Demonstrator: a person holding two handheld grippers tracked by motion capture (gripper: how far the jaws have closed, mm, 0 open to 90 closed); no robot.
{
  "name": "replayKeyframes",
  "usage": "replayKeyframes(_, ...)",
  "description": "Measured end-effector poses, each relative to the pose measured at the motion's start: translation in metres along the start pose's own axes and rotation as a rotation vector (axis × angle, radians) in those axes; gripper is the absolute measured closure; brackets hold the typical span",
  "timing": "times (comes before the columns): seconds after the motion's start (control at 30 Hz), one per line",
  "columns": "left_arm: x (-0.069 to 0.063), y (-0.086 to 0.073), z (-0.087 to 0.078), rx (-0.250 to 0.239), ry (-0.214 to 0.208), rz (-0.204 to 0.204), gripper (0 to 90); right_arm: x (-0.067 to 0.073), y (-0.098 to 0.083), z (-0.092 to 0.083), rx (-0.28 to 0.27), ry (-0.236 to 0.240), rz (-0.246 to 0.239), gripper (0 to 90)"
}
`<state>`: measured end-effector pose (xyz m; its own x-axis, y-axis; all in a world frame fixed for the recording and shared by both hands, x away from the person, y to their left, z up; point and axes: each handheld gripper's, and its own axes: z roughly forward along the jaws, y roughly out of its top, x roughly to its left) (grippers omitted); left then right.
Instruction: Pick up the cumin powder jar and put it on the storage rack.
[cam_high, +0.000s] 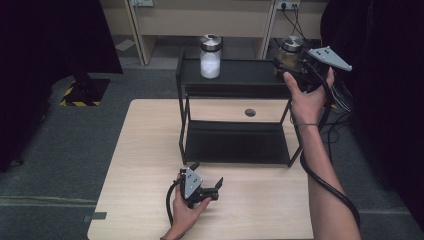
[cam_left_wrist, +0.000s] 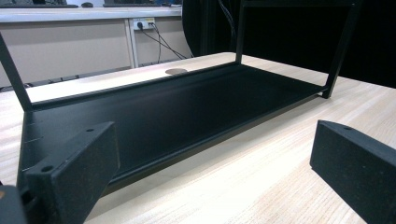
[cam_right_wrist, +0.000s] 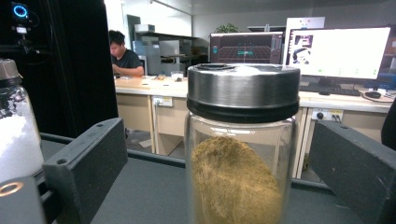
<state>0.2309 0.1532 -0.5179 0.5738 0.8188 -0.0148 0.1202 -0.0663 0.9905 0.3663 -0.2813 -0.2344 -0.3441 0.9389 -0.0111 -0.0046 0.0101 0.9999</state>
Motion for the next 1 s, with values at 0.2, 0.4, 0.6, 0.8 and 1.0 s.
replayKeyframes(0.2, -0.001, 0.000, 0.000, 0.001, 0.000, 0.004, 0.5, -0.002, -0.008, -0.009, -0.028, -0.006, 0.025, 4.7)
replayKeyframes(0.4, -0.001, 0.000, 0.000, 0.001, 0.001, 0.005, 0.5, -0.006, -0.019, -0.020, -0.053, 0.002, 0.032, 4.5)
replayKeyframes(0.6, -0.001, 0.000, 0.000, 0.000, 0.001, 0.004, 0.5, -0.008, -0.029, -0.034, -0.084, 0.013, 0.030, 4.4)
replayKeyframes(0.8, -0.002, -0.001, -0.001, -0.005, 0.003, 0.006, 0.5, -0.009, -0.038, -0.045, -0.102, 0.024, 0.025, 4.4)
replayKeyframes(1.0, -0.001, -0.001, -0.001, -0.005, 0.004, 0.002, 0.5, -0.010, -0.048, -0.053, -0.101, 0.025, 0.024, 3.9)
